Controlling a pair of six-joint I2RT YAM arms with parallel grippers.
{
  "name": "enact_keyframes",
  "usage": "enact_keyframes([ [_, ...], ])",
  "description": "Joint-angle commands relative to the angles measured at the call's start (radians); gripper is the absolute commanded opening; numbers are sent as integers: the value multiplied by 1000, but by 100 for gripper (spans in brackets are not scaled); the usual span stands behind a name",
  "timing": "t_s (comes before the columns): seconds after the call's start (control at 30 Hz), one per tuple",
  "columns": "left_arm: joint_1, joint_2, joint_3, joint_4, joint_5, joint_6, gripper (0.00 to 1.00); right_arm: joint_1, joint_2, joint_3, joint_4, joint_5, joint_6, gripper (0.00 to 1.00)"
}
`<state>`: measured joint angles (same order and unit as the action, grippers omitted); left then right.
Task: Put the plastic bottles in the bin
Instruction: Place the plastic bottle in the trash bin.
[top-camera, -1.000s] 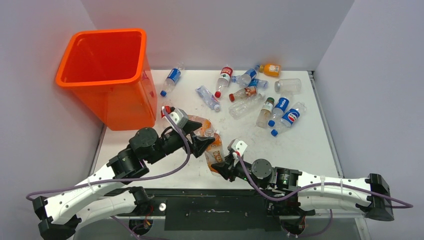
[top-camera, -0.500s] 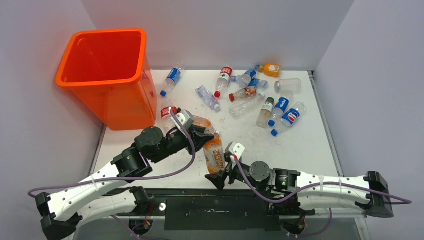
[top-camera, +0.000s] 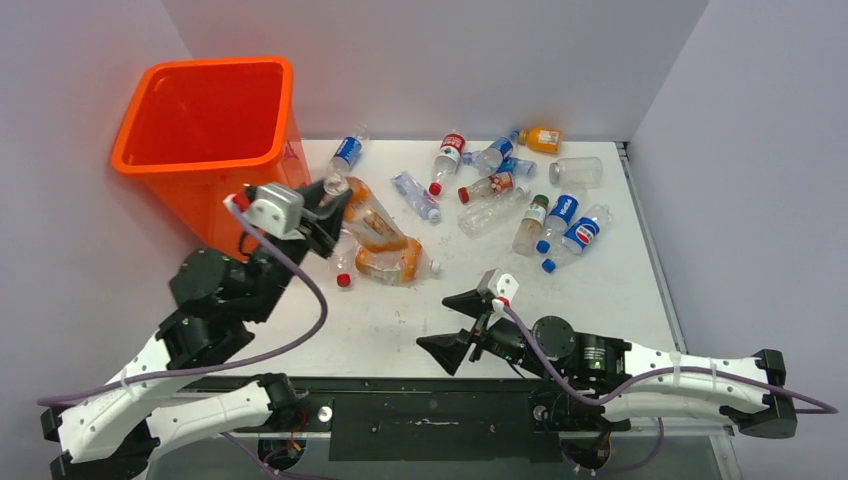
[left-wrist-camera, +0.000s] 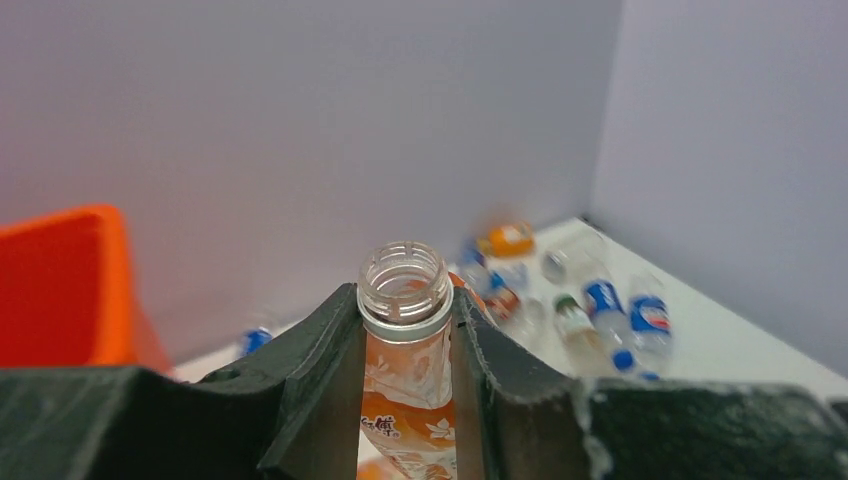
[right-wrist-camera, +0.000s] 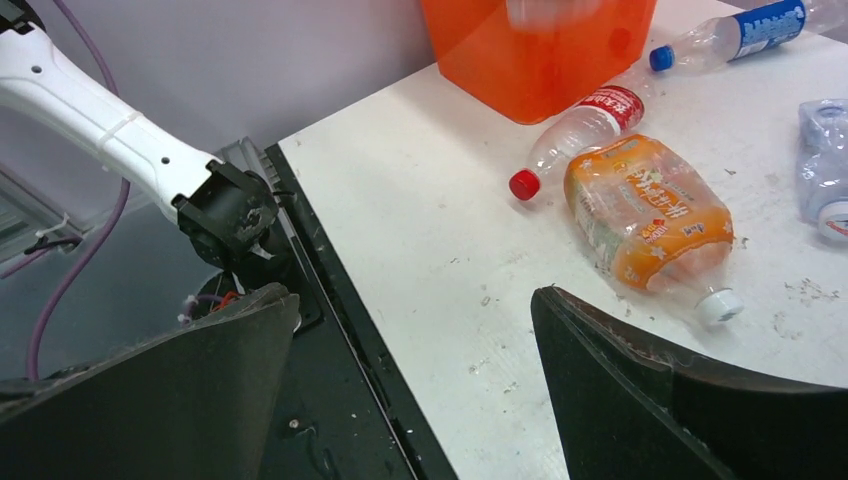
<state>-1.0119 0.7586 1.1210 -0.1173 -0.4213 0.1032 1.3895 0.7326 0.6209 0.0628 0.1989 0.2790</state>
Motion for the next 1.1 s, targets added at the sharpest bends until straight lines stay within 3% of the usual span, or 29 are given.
enact_keyframes([
  [0.0,2,46,198,186,-306,373,0,8,-56,-17,-6,100,21,90],
  [0.1,27,103,248,400,-428,593,0,7,-92,-75,13,162,42,90],
  [0.17,109,146,297,460,-441,642,0,7,-112,-110,32,200,58,90],
  [0.4,637,365,544,367,-269,406,0,7,-136,-165,47,254,122,90],
  [0.53,694,462,558,531,-280,454,0,7,-102,-158,-9,226,157,90],
  [0.77,767,655,510,600,-281,479,0,7,-71,-165,-49,290,176,90],
  [0.9,771,695,488,570,-308,416,2,5,-71,-181,-52,343,174,90],
  [0.93,767,695,484,575,-313,408,16,5,-68,-180,-58,354,165,90],
  [0.97,763,693,481,582,-311,401,43,4,-61,-172,-77,365,162,90],
  [1.07,734,689,515,614,-329,421,97,3,-44,-141,-148,399,169,90],
])
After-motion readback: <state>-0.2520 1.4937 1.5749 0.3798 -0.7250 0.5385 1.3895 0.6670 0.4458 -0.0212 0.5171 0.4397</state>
